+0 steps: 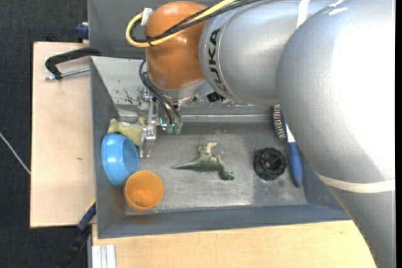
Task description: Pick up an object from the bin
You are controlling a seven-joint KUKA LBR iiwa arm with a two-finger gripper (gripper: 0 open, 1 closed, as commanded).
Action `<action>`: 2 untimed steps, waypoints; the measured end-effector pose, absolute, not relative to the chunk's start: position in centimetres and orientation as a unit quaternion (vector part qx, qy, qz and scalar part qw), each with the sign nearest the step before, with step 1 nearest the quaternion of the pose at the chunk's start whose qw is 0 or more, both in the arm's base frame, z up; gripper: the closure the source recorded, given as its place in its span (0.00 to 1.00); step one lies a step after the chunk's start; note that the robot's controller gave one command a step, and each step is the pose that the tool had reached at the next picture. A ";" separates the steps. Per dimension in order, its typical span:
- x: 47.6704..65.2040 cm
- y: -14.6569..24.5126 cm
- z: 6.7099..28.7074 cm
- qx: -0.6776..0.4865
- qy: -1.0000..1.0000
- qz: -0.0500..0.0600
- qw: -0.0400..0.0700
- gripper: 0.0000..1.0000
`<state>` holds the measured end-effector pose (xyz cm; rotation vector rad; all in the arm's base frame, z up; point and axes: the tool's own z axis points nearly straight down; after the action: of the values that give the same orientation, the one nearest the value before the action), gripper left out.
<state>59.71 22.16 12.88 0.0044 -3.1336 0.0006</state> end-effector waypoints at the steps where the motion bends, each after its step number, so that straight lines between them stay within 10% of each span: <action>1: 60.0 21.4 7.2 0.200 -0.980 -0.001 -0.002 0.00; 2: 60.2 21.4 7.4 0.199 -0.980 -0.002 -0.007 1.00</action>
Offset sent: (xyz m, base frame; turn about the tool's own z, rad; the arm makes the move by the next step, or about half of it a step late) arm 0.0010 -0.0094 -0.0588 -0.4001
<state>60.16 21.45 7.44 0.6280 -3.0924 -0.0078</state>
